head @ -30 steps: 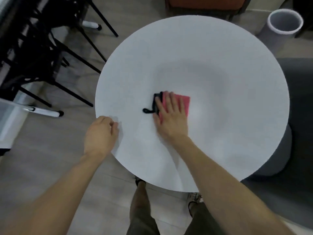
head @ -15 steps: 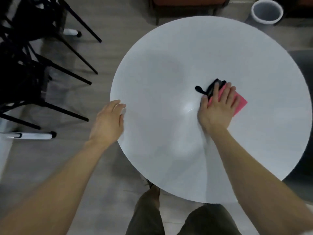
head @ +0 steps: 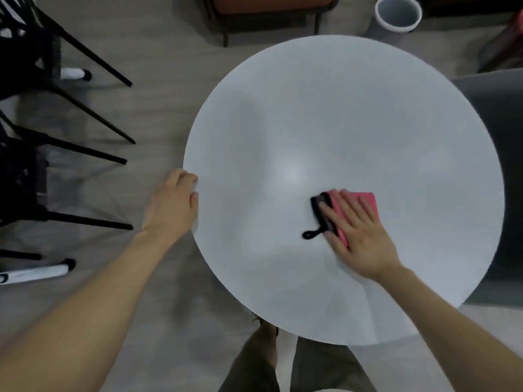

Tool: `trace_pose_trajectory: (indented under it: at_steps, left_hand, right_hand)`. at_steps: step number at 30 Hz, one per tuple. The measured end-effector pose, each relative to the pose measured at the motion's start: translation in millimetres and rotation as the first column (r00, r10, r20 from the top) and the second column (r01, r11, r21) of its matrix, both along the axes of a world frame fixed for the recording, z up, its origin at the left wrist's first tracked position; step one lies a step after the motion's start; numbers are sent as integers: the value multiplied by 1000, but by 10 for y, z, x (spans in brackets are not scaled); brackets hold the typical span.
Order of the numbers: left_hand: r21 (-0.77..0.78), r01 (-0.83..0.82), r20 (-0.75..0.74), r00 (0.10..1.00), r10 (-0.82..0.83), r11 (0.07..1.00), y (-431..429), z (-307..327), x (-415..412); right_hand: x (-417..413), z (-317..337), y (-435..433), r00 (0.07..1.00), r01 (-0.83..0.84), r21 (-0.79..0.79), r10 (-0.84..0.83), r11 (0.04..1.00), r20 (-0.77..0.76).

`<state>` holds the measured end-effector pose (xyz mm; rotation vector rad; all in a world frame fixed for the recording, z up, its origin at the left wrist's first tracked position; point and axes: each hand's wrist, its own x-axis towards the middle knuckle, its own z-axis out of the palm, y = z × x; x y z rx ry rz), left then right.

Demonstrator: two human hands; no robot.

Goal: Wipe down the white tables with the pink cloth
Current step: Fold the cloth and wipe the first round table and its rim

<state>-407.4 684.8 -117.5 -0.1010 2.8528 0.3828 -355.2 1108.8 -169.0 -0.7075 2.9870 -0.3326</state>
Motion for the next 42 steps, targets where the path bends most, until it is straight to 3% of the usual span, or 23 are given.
trace_pose_trajectory:
  at_steps: [2,4,6,8,11,13,14,15,17,19,21,23,24,25,26,28,30,32,34,36,38,40,42]
  left_hand:
    - [-17,40,-25,999,-41,999,-11,-53,-112]
    - [-29,92,-44,995,-93,995,-46,-64,-231]
    - [-58,140,-57,988,-144,988,-72,-38,-366]
    - [-98,189,-66,978,-195,977,-79,13,-518]
    - [-134,229,-33,971,-235,964,-39,149,-898]
    - [-142,309,-5,950,-313,940,114,203,-1247]
    - [-137,351,-4,935,-355,926,223,224,-1429]
    - [-120,380,-11,923,-384,917,330,230,-1571]
    - [-71,457,-28,888,-459,887,598,207,-1894]
    - [-62,547,-11,836,-549,835,862,166,-2141]
    - [-42,587,13,809,-587,808,1076,128,-2326]
    - [-29,611,29,792,-610,791,1215,120,-2483]
    - [-38,628,31,779,-627,778,1254,123,-2556]
    - [-48,645,26,764,-645,762,1275,122,-2636]
    - [-51,659,19,752,-659,750,1288,122,-2721]
    - [-40,685,-9,728,-686,727,1310,111,-2914]
    - [-8,715,-49,698,-714,699,1350,94,-3127]
    - [3,763,-82,645,-760,647,1409,44,-3328]
    - [-3,816,-95,576,-812,578,1493,-17,-3519]
    - [-34,866,-92,494,-865,498,1565,-62,-3649]
    - [-50,895,-91,439,-894,444,1554,-107,-3709]
    - [-66,912,-74,400,-913,405,1503,-137,-3749]
    - [-81,932,-39,351,-936,353,1456,-92,-3769]
  right_hand:
    - [-389,40,267,945,326,42,-326,945,18]
    - [-911,38,23,764,645,24,-645,764,18]
    - [-1468,46,-543,614,789,7,-789,614,25]
    - [-1844,61,-1228,701,713,-27,-713,701,8]
    - [-1902,75,-1963,944,328,-44,-328,944,-9]
    - [-1748,20,-1839,998,67,-47,-67,997,-10]
    - [-1658,-20,-1628,999,15,-64,-17,998,-28]
    - [-1534,-61,-1375,998,37,-90,-41,995,-42]
    - [-1299,-86,-682,963,262,-96,-267,960,-46]
    - [-1023,-42,35,826,563,-55,-564,824,4]
    - [-931,30,527,552,834,-12,-832,552,50]
    - [-1221,77,648,251,968,12,-966,253,61]
    - [-1510,111,586,152,988,10,-986,153,67]
    - [-1841,139,468,135,991,5,-988,135,70]
    - [-2182,155,302,206,978,-5,-976,207,73]
    - [-2739,160,-141,470,883,-24,-880,470,67]
    - [-2993,162,-544,660,751,-24,-750,659,55]
    - [-2910,87,-654,744,668,-33,-668,743,26]
    - [-2610,-11,-509,727,684,-61,-686,727,-29]
    - [-2097,-33,-330,559,827,-49,-828,560,-32]
    - [-1485,-22,-261,267,963,-20,-964,268,-11]
    - [-983,33,-311,19,1000,-4,-999,19,32]
    - [-733,63,-382,-171,985,13,-983,-171,73]
